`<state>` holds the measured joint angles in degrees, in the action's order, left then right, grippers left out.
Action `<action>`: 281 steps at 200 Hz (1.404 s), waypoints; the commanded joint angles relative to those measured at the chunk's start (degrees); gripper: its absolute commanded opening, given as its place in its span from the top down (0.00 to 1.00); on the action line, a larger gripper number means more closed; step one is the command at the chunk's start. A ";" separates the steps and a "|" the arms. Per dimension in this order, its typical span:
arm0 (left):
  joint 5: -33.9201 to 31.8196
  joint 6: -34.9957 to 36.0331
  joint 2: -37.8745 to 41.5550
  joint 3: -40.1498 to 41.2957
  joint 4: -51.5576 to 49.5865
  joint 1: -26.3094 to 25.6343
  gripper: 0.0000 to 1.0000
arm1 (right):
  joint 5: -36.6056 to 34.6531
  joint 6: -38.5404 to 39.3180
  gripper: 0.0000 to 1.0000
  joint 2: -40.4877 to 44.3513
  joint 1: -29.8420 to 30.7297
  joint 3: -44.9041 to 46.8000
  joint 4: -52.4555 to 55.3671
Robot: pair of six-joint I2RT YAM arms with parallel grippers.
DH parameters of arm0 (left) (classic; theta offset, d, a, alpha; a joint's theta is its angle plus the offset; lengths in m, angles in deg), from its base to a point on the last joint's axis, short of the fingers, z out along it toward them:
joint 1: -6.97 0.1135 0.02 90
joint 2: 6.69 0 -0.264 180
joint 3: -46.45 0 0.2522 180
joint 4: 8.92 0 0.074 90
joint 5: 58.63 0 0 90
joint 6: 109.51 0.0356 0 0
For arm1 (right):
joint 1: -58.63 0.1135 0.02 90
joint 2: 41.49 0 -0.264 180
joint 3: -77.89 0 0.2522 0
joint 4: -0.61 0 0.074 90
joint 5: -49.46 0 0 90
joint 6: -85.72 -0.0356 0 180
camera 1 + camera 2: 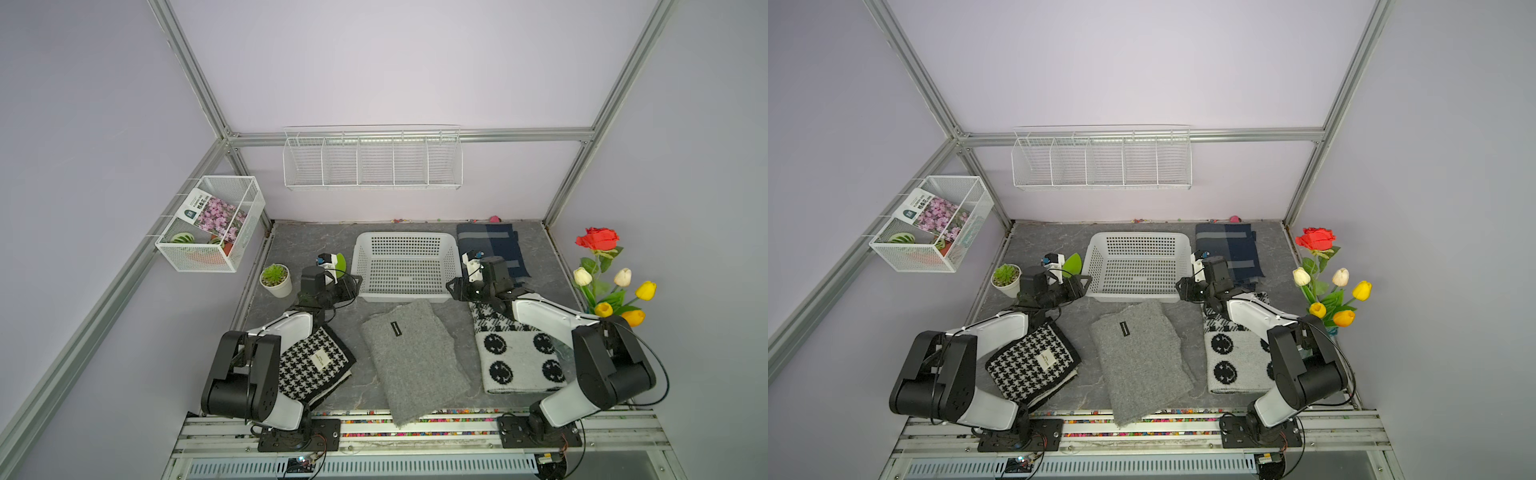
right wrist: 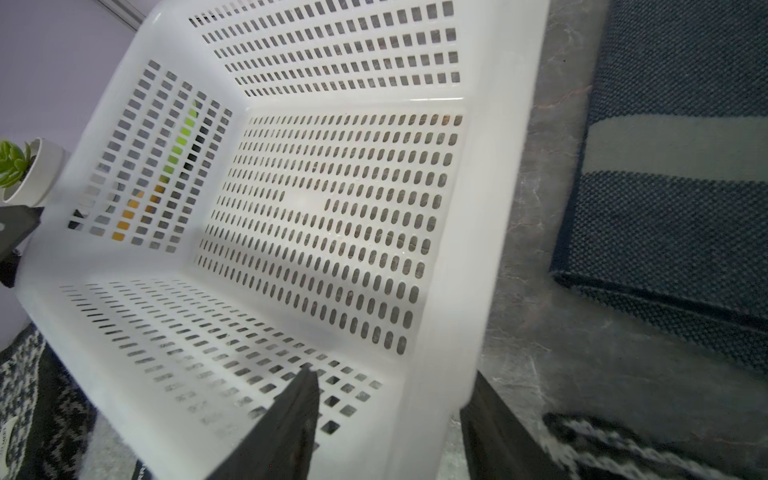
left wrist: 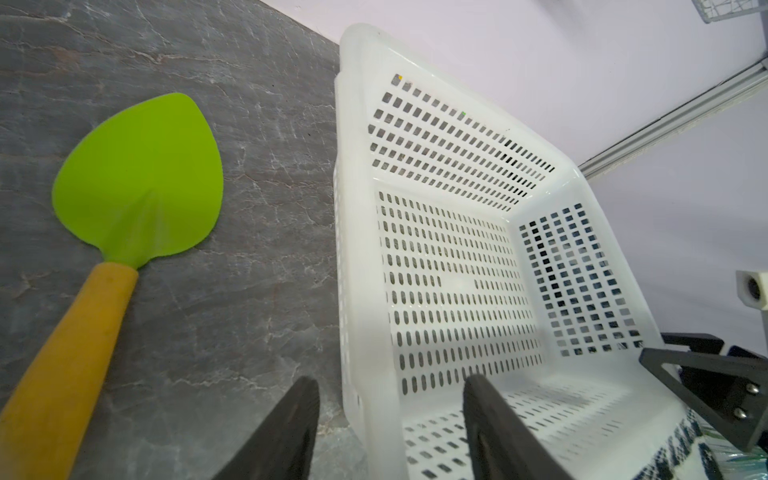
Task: Put the folded scarf in the basket
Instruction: Adjust the scarf at the center of the board.
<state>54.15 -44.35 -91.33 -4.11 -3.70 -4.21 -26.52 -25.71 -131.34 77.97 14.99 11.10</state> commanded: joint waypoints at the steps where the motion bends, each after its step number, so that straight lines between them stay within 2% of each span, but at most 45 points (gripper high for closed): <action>1: 0.47 -0.12 1.91 0.85 -1.93 -0.51 0.40 | 0.72 -0.37 0.41 0.57 0.43 -0.47 -0.81; 39: -0.71 -0.37 3.29 0.77 -3.33 -0.82 0.39 | 0.00 -0.46 0.36 1.09 0.53 -0.25 -0.41; 53: -1.26 -0.69 4.12 0.91 -3.37 -0.88 0.34 | -1.37 -0.09 0.31 2.27 0.53 0.25 -0.12; 83: -3.39 -0.78 7.57 1.72 -3.43 -1.52 0.28 | -2.89 -0.06 0.26 7.40 0.53 2.11 0.37; 117: -8.38 -0.03 13.50 2.11 -6.17 -3.20 0.22 | -4.82 0.72 0.24 13.90 1.23 4.40 3.36; 131: -11.12 0.22 16.87 2.28 -7.94 -5.64 0.21 | -5.91 1.55 0.24 17.54 2.75 4.96 6.89; 164: -20.04 2.61 24.04 0.94 -16.26 -14.18 0.21 | -12.21 3.50 0.25 28.76 12.21 7.55 13.89; 194: -23.33 2.20 30.37 2.98 -19.84 -20.15 0.22 | -13.41 2.88 0.27 33.86 21.95 10.28 18.47; 216: -24.99 2.04 34.88 5.09 -22.67 -24.01 0.23 | -15.60 2.48 0.32 34.33 29.33 12.96 20.32; 253: -21.39 0.87 37.56 10.82 -22.72 -26.95 0.28 | -15.76 0.65 0.44 31.82 40.25 15.81 18.68; 281: -19.72 0.93 39.67 16.70 -18.29 -27.14 0.28 | -17.50 -1.12 0.49 26.00 43.85 17.63 17.27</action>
<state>32.84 -43.08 -53.50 8.74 -23.78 -31.05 -41.45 -24.90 -101.46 120.00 30.70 29.27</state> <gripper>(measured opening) 0.720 0.527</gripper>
